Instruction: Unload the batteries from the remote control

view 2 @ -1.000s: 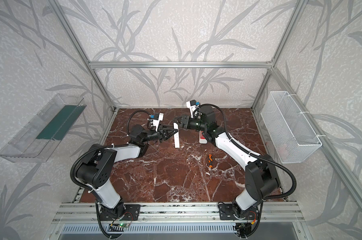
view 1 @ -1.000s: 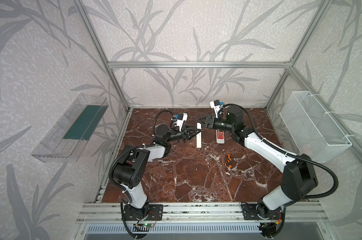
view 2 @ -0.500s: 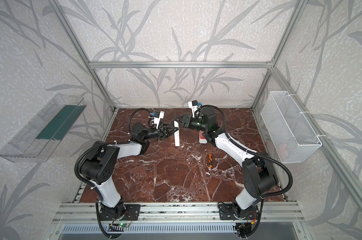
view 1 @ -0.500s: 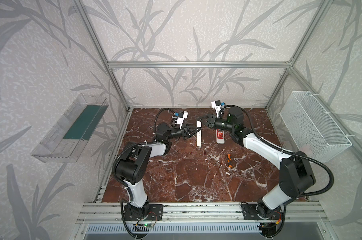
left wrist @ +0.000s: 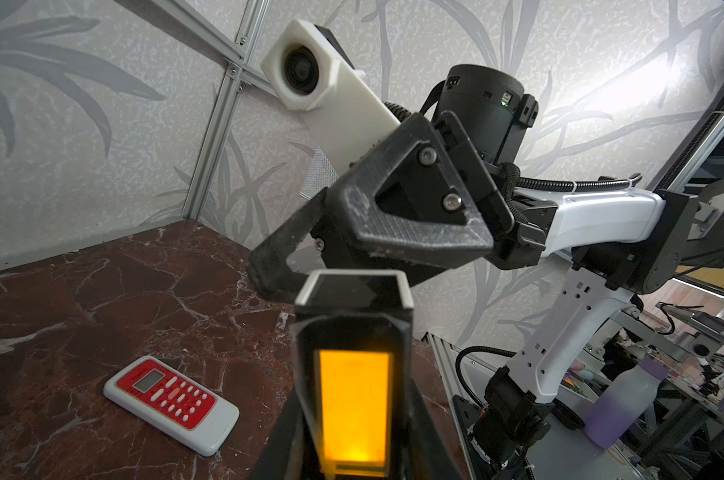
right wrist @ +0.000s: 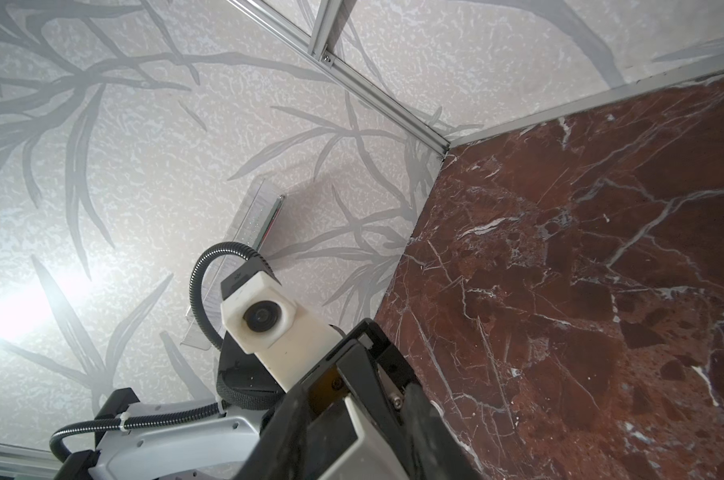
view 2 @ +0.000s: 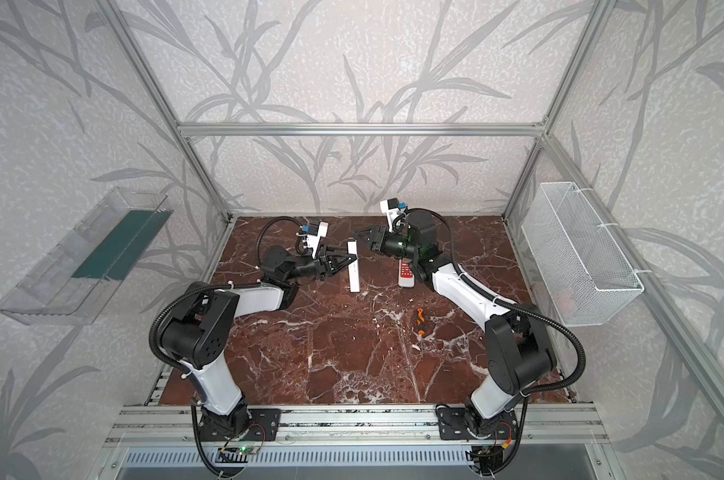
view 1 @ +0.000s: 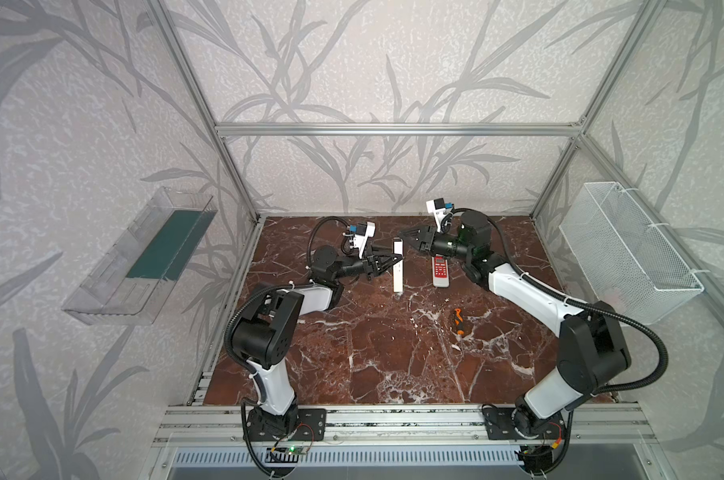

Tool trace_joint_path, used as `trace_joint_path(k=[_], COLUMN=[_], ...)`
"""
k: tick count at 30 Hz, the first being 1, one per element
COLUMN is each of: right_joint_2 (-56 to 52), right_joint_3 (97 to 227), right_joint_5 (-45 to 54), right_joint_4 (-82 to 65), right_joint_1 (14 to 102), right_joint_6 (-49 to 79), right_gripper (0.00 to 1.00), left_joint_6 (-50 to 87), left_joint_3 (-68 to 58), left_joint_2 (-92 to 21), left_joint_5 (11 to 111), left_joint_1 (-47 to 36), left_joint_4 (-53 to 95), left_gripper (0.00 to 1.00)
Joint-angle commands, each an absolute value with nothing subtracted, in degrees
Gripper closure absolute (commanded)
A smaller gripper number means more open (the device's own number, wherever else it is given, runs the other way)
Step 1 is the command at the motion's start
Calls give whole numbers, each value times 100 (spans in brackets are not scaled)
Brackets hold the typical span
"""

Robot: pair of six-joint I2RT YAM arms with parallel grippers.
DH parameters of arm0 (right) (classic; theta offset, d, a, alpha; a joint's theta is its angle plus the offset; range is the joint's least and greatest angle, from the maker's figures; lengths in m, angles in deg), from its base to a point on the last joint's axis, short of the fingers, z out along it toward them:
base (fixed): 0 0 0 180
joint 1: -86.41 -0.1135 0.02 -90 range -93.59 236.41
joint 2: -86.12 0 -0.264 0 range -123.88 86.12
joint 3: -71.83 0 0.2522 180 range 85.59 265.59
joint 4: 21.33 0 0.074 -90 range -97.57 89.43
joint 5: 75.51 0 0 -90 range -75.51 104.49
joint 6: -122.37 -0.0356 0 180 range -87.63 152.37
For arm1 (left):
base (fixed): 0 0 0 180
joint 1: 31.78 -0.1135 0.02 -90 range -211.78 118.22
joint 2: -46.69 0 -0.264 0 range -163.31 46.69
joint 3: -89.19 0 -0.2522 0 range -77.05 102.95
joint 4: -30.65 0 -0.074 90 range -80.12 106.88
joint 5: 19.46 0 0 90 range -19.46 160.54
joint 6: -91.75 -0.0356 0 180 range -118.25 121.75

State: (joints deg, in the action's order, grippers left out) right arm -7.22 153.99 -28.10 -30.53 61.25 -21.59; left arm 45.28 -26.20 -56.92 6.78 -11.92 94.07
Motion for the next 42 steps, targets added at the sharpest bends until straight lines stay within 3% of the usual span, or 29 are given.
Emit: trace_joint_path(k=[1, 11, 17, 25, 28, 32, 34, 42], right_joint_2=[-807, -948, -761, -961, -978, -951, -900, -587], right_joint_3=[15504, 15403, 15105, 14719, 14826, 15024, 15069, 14935], right_joint_5=[-2989, -3218, -2688, -2437, -2375, -2196, -2099, -2400], right_joint_4=[-3262, -3453, -2604, -3058, -2985, -2657, -2592, -2817], right_joint_1=[6121, 6051, 5839, 5837, 5845, 6017, 6142, 6469], right_joint_6=[-2256, -2456, -1800, -2195, -2094, -1730, -1620, -1237], right_gripper=[64, 79, 80, 81, 75, 53, 46, 45], left_joint_6=[4564, 4820, 5286, 5478, 5427, 5304, 5266, 5132], left_joint_3=[-2500, -2311, -1907, -1570, -1602, -1749, -1813, -1973], left_joint_2=[-5561, -5653, -5875, -6174, -6231, -6346, -6409, -6540], left_joint_5=[516, 440, 574, 646, 706, 867, 892, 961], left_joint_1=[-1173, -1176, -1191, -1226, -1277, -1407, -1483, -1657], left_joint_4=[9801, 9801, 9801, 9801, 9801, 9801, 9801, 9801], left_gripper=[100, 100, 100, 100, 100, 100, 100, 100])
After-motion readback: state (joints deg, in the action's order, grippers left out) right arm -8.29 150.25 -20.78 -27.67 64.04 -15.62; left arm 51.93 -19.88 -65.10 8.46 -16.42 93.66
